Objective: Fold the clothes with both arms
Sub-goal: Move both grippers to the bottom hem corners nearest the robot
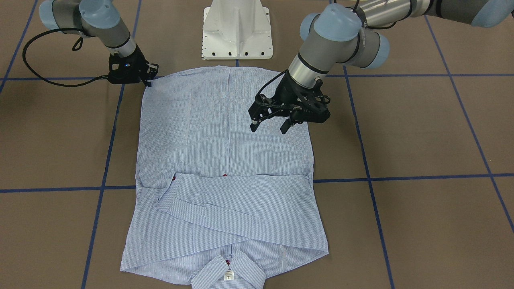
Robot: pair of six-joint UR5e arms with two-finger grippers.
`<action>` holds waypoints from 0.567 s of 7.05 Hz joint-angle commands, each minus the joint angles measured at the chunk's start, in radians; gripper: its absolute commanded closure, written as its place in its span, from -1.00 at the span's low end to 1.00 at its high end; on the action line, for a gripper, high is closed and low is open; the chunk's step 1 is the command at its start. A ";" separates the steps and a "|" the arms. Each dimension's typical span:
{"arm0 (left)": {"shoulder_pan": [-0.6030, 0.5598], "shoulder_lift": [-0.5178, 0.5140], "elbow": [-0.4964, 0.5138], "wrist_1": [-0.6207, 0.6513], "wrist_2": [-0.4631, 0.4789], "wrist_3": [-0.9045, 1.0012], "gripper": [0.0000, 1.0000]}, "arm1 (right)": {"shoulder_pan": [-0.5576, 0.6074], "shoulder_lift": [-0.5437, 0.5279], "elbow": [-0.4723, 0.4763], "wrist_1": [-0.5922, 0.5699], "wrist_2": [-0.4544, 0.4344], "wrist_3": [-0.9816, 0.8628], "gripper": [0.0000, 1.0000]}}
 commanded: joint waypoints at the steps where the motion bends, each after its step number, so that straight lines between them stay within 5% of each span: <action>1: 0.013 0.102 -0.066 0.002 0.001 -0.001 -0.98 | 0.003 -0.007 0.046 0.001 0.000 0.000 1.00; 4: 0.161 0.356 -0.239 0.003 0.065 -0.015 -0.98 | 0.018 0.003 0.074 0.002 0.001 0.015 1.00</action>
